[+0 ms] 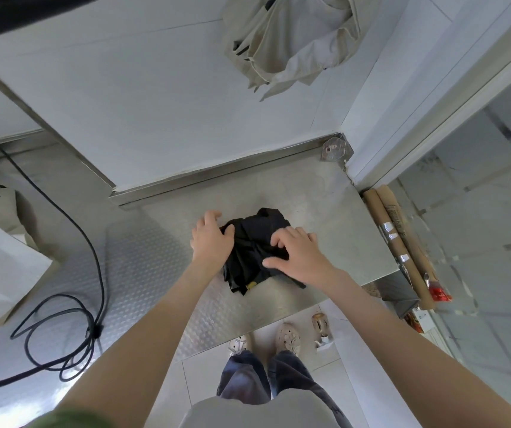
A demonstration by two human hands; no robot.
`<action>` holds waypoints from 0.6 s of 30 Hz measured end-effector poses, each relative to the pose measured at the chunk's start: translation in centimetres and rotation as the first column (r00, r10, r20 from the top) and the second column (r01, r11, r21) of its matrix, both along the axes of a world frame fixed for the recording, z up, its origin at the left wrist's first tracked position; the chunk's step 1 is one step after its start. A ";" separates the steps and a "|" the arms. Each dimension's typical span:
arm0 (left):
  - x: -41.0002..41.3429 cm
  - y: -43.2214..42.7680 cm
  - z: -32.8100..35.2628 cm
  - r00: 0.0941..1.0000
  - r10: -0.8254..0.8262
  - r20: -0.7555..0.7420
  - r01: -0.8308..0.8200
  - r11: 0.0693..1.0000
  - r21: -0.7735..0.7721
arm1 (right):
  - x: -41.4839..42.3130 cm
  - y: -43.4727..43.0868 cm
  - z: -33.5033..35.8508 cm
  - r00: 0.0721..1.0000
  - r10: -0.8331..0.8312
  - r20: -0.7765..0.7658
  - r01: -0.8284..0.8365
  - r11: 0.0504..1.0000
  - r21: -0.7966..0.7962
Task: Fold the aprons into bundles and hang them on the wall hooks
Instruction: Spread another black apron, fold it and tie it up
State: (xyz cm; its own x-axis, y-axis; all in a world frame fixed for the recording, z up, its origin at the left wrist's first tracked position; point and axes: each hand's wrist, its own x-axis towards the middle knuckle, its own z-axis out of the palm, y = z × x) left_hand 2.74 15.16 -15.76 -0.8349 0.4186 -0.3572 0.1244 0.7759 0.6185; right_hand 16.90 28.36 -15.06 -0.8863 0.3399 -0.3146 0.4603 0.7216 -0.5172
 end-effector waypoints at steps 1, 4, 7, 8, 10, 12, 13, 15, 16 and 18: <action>0.1 0.0 0.2 0.998 0.015 -0.061 -0.014 1.000 0.013 | 0.5 -0.2 -0.3 0.997 0.049 0.052 -0.051 0.998 0.032; 0.8 -0.1 0.7 0.974 0.074 -0.215 -0.042 0.988 0.152 | 1.2 -0.8 -1.1 0.990 0.077 0.121 -0.087 0.993 0.076; 1.2 -0.5 0.6 0.962 -0.058 -0.267 0.113 0.974 0.196 | 1.2 -1.0 -0.7 0.995 -0.026 0.098 0.028 0.999 -0.016; 1.3 -0.6 0.5 0.955 -0.145 -0.259 0.190 0.969 0.159 | 1.1 -0.9 -0.5 0.993 -0.080 0.088 0.086 0.994 -0.070; 1.7 -1.1 0.3 0.911 -0.331 -0.248 0.339 0.941 -0.010 | 1.0 -0.9 0.0 0.981 -0.171 0.090 0.183 0.972 -0.150; 2.0 -1.5 0.2 0.844 -0.483 -0.234 0.446 0.874 -0.194 | 0.9 -0.6 0.1 0.979 -0.171 0.110 0.184 0.976 -0.121; 2.0 -1.8 0.1 0.822 -0.523 -0.226 0.473 0.848 -0.241 | 0.8 -0.5 0.0 0.982 -0.146 0.122 0.157 0.984 -0.087; 1.8 -2.0 0.4 0.831 -0.508 -0.226 0.464 0.857 -0.224 | 0.8 -0.3 -0.3 0.984 -0.108 0.143 0.113 0.993 -0.032; 1.7 -2.0 0.7 0.859 -0.463 -0.217 0.434 0.885 -0.168 | 0.8 -0.3 -0.4 0.984 -0.108 0.144 0.113 0.993 -0.026; 1.4 -1.9 1.4 0.920 -0.370 -0.133 0.371 0.929 -0.019 | 0.9 -0.3 -0.5 0.984 -0.151 0.098 0.155 0.987 -0.043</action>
